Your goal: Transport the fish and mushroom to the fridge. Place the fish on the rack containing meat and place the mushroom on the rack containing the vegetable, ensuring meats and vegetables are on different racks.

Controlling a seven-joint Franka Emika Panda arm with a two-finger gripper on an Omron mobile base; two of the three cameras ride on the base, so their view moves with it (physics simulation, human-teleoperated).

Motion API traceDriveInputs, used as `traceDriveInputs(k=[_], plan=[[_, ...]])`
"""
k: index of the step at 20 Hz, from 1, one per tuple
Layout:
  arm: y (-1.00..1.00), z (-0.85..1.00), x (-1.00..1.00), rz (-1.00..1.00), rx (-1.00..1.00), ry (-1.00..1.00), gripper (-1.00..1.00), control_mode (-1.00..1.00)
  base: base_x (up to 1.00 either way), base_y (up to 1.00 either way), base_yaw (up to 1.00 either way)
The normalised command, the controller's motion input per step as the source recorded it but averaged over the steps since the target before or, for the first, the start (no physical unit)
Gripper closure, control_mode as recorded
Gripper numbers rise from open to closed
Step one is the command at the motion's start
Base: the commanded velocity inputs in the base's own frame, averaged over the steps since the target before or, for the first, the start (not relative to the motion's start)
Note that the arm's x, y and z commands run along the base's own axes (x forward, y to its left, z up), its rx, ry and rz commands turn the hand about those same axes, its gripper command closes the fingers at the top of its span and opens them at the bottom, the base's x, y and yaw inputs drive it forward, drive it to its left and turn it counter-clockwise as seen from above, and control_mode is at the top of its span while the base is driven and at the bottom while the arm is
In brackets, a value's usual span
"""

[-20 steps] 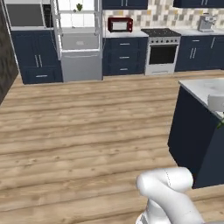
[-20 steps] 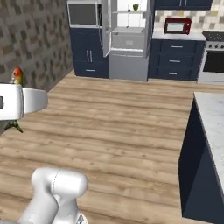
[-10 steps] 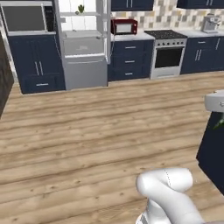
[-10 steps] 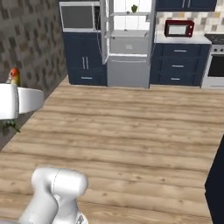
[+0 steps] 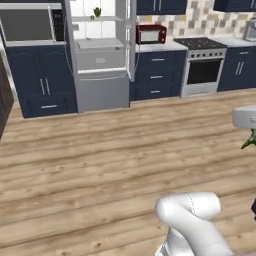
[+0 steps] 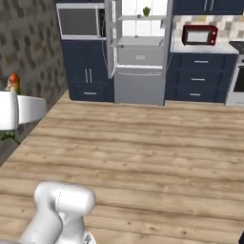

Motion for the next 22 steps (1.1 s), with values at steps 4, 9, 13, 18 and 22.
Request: traceDriveInputs(k=[4, 9, 13, 18, 22], plan=[[0.00, 0.00, 0.00, 0.00, 0.00, 0.00, 1.00, 1.00, 1.00, 0.00, 0.00], [0.00, 0.00, 0.00, 0.00, 0.00, 0.00, 1.00, 1.00, 1.00, 0.02, 0.00], [0.00, 0.00, 0.00, 0.00, 0.00, 0.00, 1.00, 1.00, 1.00, 0.00, 0.00], [0.00, 0.00, 0.00, 0.00, 0.00, 0.00, 1.00, 1.00, 1.00, -0.09, 0.00], [0.00, 0.00, 0.00, 0.00, 0.00, 0.00, 1.00, 1.00, 1.00, -0.17, 0.00]])
